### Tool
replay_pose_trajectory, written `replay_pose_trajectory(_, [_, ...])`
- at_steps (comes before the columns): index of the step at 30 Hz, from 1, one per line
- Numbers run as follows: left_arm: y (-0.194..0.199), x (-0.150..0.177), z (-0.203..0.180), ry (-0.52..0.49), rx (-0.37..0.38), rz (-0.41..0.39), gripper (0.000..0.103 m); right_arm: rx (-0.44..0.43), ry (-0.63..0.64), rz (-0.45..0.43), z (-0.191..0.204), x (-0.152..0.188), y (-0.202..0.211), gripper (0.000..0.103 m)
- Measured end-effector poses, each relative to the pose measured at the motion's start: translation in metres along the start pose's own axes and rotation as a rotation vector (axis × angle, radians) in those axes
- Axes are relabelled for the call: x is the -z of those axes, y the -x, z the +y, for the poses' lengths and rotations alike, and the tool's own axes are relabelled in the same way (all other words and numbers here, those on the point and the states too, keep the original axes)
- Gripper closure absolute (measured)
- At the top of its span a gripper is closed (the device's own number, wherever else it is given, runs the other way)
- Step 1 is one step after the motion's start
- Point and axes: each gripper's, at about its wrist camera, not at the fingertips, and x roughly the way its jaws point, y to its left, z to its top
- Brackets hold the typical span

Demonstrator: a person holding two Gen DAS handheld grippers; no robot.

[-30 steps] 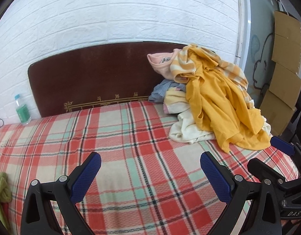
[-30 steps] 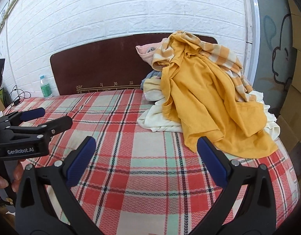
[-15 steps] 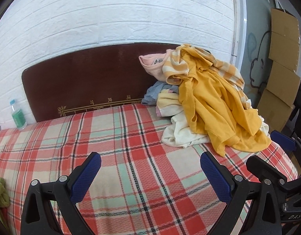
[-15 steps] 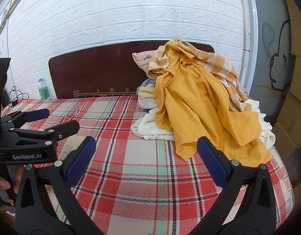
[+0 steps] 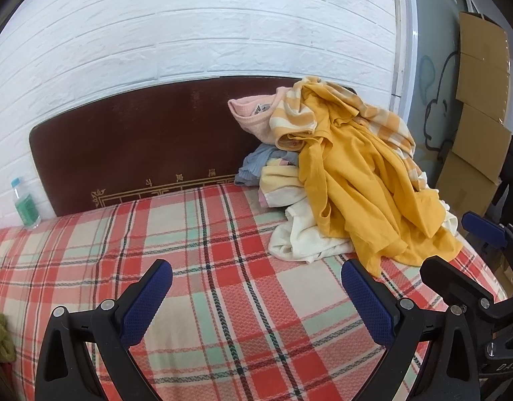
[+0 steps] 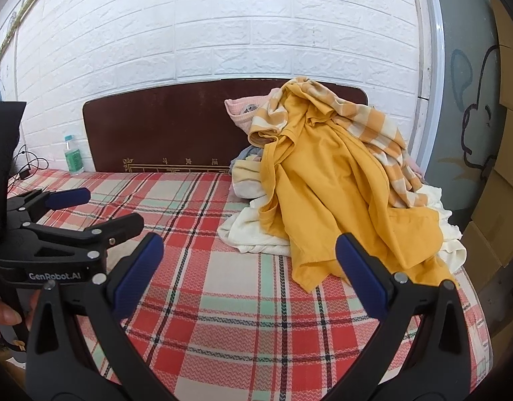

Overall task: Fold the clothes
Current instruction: 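Grasp the striped sweater in the pile with the right gripper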

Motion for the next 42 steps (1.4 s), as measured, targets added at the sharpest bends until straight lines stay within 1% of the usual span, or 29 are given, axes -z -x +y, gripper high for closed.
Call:
replay_pose_trajectory(5, [-0.01, -0.008, -0.002, -0.011, 0.005, 0.0, 0.0, 0.013, 0.01, -0.005, -0.011, -0.011, -0.008, 0.0])
replay_pose_trajectory(8, [-0.022, -0.019, 0.001, -0.02, -0.003, -0.001, 0.0, 0.034, 0.026, 0.0, -0.022, -0.023, -0.021, 0.002])
replay_pose_trajectory(9, [-0.026, -0.023, 0.001, -0.023, -0.005, 0.0, 0.0, 0.04, 0.033, 0.003, -0.027, -0.029, -0.028, 0.003])
replay_pose_trajectory(11, [-0.035, -0.032, 0.003, -0.029, -0.009, 0.003, 0.0, 0.058, 0.051, 0.009, -0.035, -0.042, -0.04, 0.012])
replay_pose_trajectory(12, [-0.038, -0.036, 0.004, -0.026, -0.005, 0.005, 0.0, 0.075, 0.063, 0.011, -0.039, -0.05, -0.047, 0.013])
replay_pose_trajectory(14, [-0.045, -0.043, 0.004, -0.026, 0.002, 0.001, 0.0, 0.103, 0.087, 0.015, -0.049, -0.068, -0.065, 0.023])
replay_pose_trajectory(17, [-0.055, -0.051, 0.005, -0.022, 0.004, -0.004, 0.0, 0.124, 0.121, 0.029, -0.059, -0.093, -0.094, 0.027])
replay_pose_trajectory(19, [-0.063, -0.054, 0.006, -0.01, 0.01, 0.002, 0.0, 0.125, 0.146, 0.039, -0.063, -0.107, -0.114, 0.033])
replay_pose_trajectory(21, [-0.071, -0.055, 0.006, -0.004, 0.015, 0.01, 0.0, 0.128, 0.179, 0.052, -0.063, -0.119, -0.134, 0.036])
replay_pose_trajectory(22, [-0.074, -0.055, 0.006, -0.004, 0.016, 0.013, 0.0, 0.128, 0.187, 0.056, -0.063, -0.125, -0.143, 0.04])
replay_pose_trajectory(23, [-0.077, -0.055, 0.006, -0.008, 0.02, 0.017, 0.0, 0.125, 0.19, 0.057, -0.063, -0.13, -0.151, 0.046])
replay_pose_trajectory(27, [-0.089, -0.052, 0.008, -0.009, 0.022, 0.028, 0.0, 0.113, 0.2, 0.063, -0.065, -0.15, -0.186, 0.048])
replay_pose_trajectory(31, [-0.102, -0.048, 0.014, 0.006, 0.031, 0.051, 0.0, 0.149, 0.202, 0.088, -0.074, -0.166, -0.218, 0.049])
replay_pose_trajectory(33, [-0.108, -0.045, 0.017, 0.012, 0.032, 0.063, 0.0, 0.156, 0.192, 0.124, -0.081, -0.17, -0.234, 0.054])
replay_pose_trajectory(34, [-0.111, -0.044, 0.019, 0.015, 0.033, 0.07, 0.0, 0.157, 0.183, 0.137, -0.085, -0.171, -0.239, 0.059])
replay_pose_trajectory(36, [-0.115, -0.041, 0.023, 0.024, 0.035, 0.081, 0.0, 0.146, 0.17, 0.143, -0.089, -0.171, -0.242, 0.066])
replay_pose_trajectory(38, [-0.118, -0.04, 0.026, 0.031, 0.038, 0.086, 0.0, 0.135, 0.16, 0.149, -0.09, -0.172, -0.238, 0.088])
replay_pose_trajectory(39, [-0.119, -0.04, 0.027, 0.034, 0.039, 0.087, 0.0, 0.125, 0.158, 0.145, -0.09, -0.172, -0.233, 0.092])
replay_pose_trajectory(40, [-0.118, -0.039, 0.027, 0.035, 0.041, 0.084, 0.0, 0.11, 0.161, 0.134, -0.089, -0.173, -0.224, 0.102])
replay_pose_trajectory(42, [-0.117, -0.04, 0.029, 0.04, 0.048, 0.077, 0.0, 0.069, 0.161, 0.106, -0.085, -0.175, -0.203, 0.101])
